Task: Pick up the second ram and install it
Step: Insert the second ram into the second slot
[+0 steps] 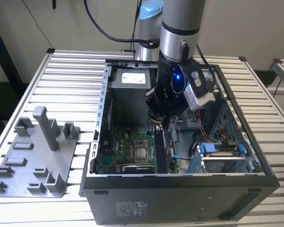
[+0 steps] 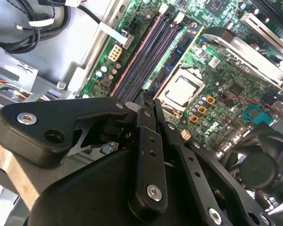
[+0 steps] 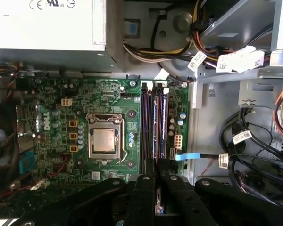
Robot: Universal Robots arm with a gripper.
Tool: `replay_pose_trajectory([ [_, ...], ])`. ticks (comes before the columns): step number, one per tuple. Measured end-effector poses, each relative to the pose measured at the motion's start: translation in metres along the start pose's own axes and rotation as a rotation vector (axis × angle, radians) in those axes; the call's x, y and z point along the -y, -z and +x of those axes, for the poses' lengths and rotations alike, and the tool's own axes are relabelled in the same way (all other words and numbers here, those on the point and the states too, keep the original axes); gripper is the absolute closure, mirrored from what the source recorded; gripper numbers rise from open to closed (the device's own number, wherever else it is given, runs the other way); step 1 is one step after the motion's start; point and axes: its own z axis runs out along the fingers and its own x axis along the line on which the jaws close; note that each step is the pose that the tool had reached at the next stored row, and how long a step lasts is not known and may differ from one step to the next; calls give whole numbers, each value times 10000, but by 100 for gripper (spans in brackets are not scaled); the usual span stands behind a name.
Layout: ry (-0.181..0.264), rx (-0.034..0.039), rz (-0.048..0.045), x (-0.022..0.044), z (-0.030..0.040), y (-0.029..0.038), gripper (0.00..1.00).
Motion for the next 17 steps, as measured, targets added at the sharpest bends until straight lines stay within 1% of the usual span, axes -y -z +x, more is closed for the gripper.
replay_pose_trajectory([
  [5,3,-21,61,-2,1,-53,86],
  [9,-14,-21,137,-4,3,-103,86],
  [13,-15,-22,168,-6,5,-166,86],
  [17,-13,-23,215,-6,5,-169,86],
])
